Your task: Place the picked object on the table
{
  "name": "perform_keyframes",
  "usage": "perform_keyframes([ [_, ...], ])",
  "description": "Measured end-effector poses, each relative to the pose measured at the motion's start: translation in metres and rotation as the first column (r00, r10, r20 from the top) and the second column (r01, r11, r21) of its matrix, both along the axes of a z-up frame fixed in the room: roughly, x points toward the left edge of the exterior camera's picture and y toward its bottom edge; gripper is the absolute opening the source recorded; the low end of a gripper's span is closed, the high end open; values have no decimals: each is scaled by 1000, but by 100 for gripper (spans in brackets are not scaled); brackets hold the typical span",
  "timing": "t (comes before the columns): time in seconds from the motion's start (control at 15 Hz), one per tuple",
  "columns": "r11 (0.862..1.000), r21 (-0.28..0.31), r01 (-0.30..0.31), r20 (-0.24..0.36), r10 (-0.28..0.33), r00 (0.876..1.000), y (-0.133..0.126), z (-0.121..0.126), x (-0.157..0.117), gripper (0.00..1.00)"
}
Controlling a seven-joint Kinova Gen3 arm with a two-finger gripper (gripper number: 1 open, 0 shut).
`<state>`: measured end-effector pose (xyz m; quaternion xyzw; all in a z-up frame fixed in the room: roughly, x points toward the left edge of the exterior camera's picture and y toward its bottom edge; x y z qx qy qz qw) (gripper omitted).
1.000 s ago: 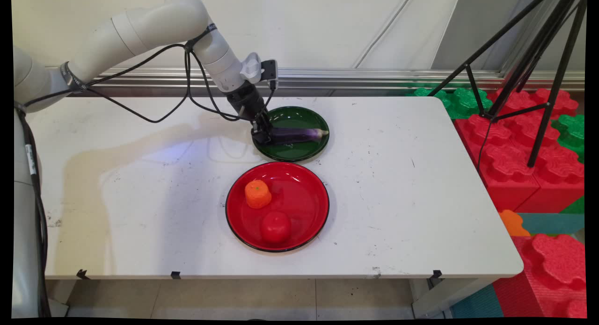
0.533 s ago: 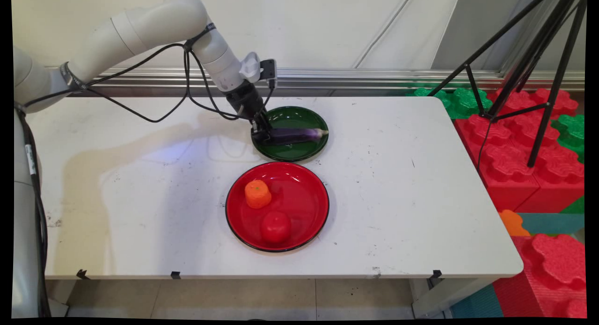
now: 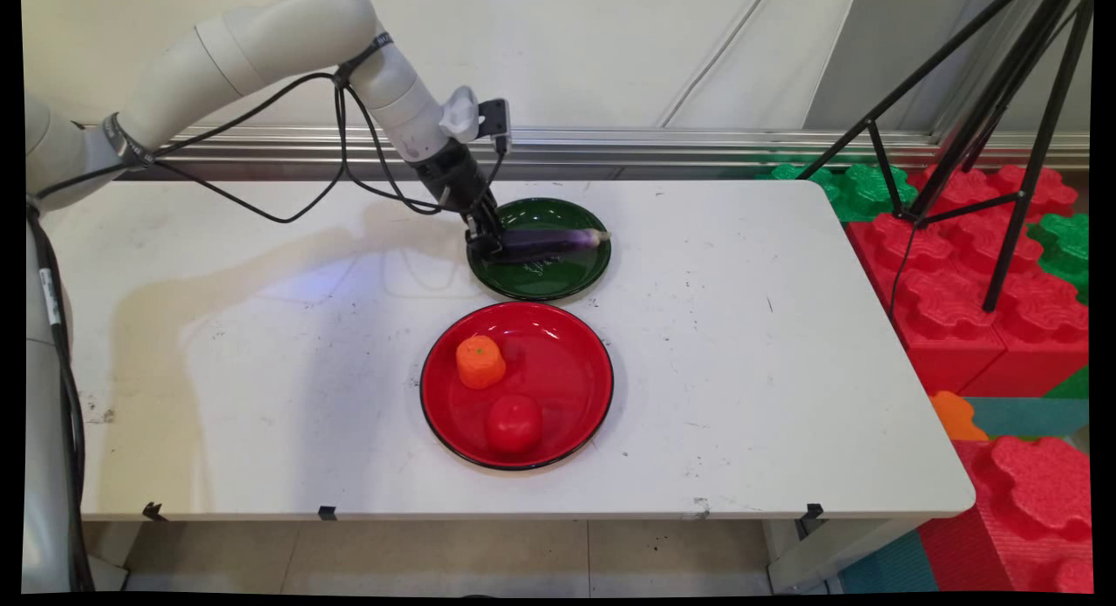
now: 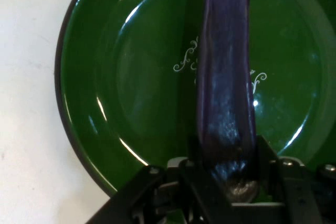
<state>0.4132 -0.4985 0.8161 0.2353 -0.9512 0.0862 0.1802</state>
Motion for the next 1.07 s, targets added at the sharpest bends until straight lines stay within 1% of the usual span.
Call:
perform_keyframes([
  [0.27, 1000, -14, 2, -11, -2, 1000, 4, 12, 7, 0],
  [0.6, 999, -36, 7, -13, -7, 1000, 18, 34, 25, 0],
  [1.07, 998, -58, 28, -22, -29, 999, 49, 72, 57, 0],
])
